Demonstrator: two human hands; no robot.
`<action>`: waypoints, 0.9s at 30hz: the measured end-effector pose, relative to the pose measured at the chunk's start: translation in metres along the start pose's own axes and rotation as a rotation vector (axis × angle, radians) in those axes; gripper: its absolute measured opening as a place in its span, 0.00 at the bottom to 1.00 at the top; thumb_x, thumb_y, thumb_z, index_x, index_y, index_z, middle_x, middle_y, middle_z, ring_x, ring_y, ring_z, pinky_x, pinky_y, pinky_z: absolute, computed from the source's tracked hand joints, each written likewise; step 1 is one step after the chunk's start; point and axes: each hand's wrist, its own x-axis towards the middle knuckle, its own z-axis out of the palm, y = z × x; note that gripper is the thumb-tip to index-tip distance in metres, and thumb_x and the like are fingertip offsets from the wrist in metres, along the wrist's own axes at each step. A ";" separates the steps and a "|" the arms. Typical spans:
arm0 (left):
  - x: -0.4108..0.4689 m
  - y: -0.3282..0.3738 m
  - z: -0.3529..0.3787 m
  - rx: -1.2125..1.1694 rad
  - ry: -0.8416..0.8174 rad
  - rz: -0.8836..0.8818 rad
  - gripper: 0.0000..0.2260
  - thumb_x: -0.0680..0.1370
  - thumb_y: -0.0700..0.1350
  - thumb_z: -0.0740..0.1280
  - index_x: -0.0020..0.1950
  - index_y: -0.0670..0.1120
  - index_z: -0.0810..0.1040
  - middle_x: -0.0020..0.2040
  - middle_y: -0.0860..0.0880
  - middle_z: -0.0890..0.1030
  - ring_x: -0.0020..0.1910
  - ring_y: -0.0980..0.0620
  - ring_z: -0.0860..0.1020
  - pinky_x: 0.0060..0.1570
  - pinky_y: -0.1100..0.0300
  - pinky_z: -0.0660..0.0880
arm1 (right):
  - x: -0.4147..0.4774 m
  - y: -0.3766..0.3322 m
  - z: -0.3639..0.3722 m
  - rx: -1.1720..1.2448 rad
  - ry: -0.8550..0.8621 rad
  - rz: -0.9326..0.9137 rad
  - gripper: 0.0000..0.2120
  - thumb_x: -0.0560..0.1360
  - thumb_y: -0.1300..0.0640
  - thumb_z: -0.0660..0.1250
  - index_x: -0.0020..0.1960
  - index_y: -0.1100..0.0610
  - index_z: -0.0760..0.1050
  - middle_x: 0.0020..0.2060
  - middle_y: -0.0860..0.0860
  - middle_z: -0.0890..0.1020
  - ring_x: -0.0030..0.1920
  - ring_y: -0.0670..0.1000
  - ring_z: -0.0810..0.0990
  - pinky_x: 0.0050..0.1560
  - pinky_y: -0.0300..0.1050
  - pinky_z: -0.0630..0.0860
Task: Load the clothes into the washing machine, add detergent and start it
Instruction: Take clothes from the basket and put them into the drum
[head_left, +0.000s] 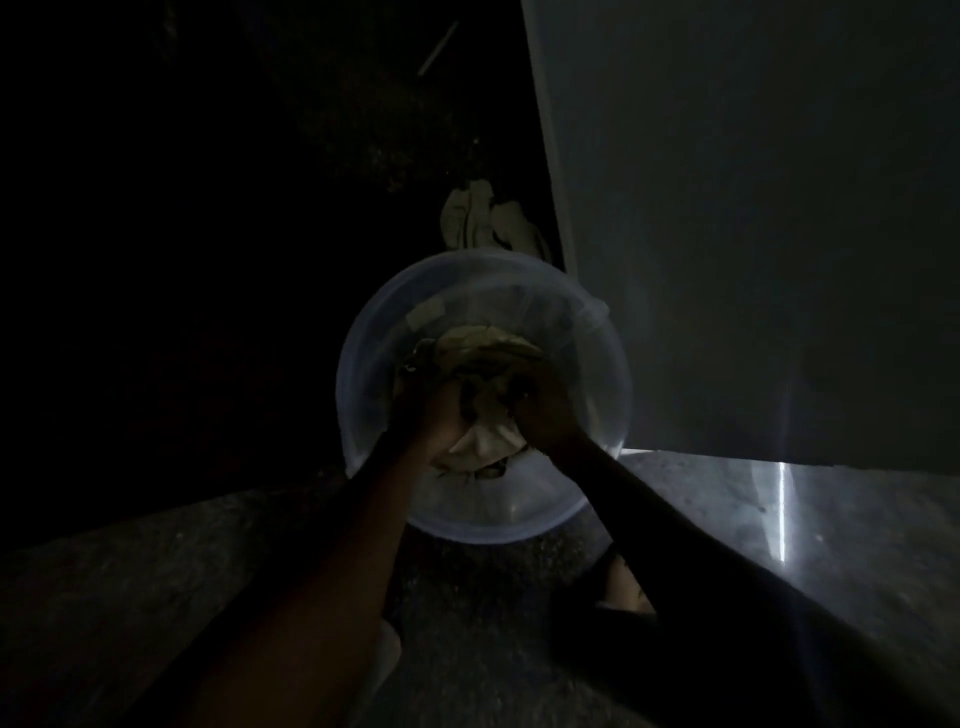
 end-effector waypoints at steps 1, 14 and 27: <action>-0.017 0.012 -0.015 -0.028 0.008 0.010 0.26 0.83 0.46 0.60 0.79 0.42 0.57 0.79 0.42 0.56 0.77 0.45 0.56 0.74 0.58 0.50 | -0.013 -0.025 -0.015 0.073 0.023 0.018 0.23 0.73 0.50 0.59 0.52 0.68 0.80 0.52 0.62 0.81 0.57 0.56 0.77 0.63 0.48 0.69; -0.215 0.185 -0.204 -0.284 0.209 0.026 0.16 0.83 0.42 0.58 0.69 0.43 0.74 0.68 0.41 0.76 0.67 0.42 0.72 0.67 0.48 0.69 | -0.120 -0.277 -0.182 0.246 0.130 0.149 0.06 0.78 0.57 0.63 0.52 0.57 0.77 0.47 0.49 0.81 0.48 0.47 0.78 0.49 0.39 0.72; -0.327 0.307 -0.344 -0.481 0.301 0.305 0.10 0.80 0.36 0.59 0.56 0.42 0.77 0.55 0.44 0.80 0.54 0.48 0.78 0.54 0.55 0.74 | -0.156 -0.335 -0.249 -0.208 -0.035 0.296 0.60 0.51 0.26 0.63 0.76 0.52 0.53 0.72 0.55 0.64 0.71 0.60 0.64 0.67 0.60 0.66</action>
